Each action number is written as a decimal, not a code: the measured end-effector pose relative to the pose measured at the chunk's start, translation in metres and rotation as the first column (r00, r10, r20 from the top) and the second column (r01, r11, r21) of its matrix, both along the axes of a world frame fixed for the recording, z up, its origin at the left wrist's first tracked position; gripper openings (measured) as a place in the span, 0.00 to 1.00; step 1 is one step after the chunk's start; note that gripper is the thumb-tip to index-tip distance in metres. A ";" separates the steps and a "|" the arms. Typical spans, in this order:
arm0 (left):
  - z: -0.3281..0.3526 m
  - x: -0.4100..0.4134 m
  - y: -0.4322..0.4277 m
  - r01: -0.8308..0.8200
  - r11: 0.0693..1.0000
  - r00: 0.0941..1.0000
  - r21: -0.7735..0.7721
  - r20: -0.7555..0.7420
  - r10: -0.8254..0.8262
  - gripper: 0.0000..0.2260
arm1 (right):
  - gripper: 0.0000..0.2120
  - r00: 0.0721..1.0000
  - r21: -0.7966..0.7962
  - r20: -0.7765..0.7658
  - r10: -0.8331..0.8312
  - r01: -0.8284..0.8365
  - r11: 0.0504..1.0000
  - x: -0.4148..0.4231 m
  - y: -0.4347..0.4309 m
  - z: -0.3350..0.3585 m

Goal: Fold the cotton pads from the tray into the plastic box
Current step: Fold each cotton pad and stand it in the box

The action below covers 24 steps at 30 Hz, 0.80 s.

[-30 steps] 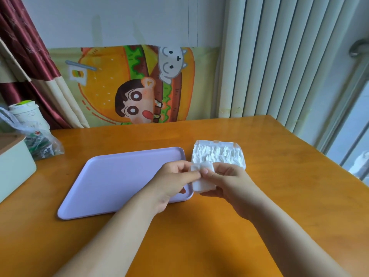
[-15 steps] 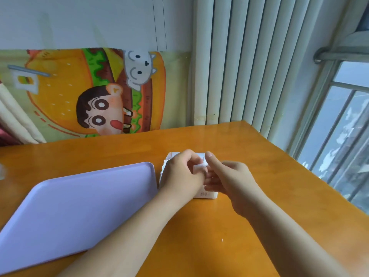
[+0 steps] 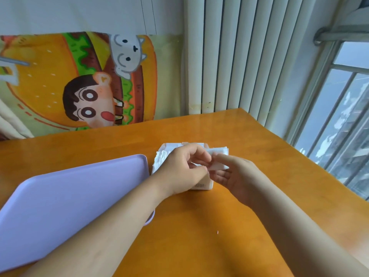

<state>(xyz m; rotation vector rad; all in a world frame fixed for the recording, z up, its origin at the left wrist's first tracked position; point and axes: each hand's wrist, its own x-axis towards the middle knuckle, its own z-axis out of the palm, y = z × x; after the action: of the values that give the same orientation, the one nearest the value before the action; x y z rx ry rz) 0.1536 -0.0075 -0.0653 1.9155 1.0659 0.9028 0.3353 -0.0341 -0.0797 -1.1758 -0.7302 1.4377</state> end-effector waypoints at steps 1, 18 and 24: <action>0.000 0.001 0.000 0.005 1.000 1.000 0.002 0.003 -0.005 0.12 | 0.12 0.999 -0.010 0.032 -0.030 0.030 1.000 0.001 0.000 0.000; 0.007 0.007 0.018 0.129 0.954 0.739 0.272 -0.667 0.091 0.07 | 0.13 0.922 0.106 0.357 -0.147 0.116 0.988 -0.011 0.000 0.005; 0.004 0.002 0.024 0.179 0.979 0.781 0.096 -0.619 -0.082 0.07 | 0.10 0.894 0.147 0.430 -0.130 0.073 0.986 -0.015 0.002 -0.003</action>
<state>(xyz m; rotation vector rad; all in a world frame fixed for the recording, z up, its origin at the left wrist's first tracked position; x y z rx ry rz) 0.1557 0.0166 -0.0612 2.4644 1.2242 0.2668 0.3201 -0.0316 -0.0824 -1.4343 -1.0378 1.0275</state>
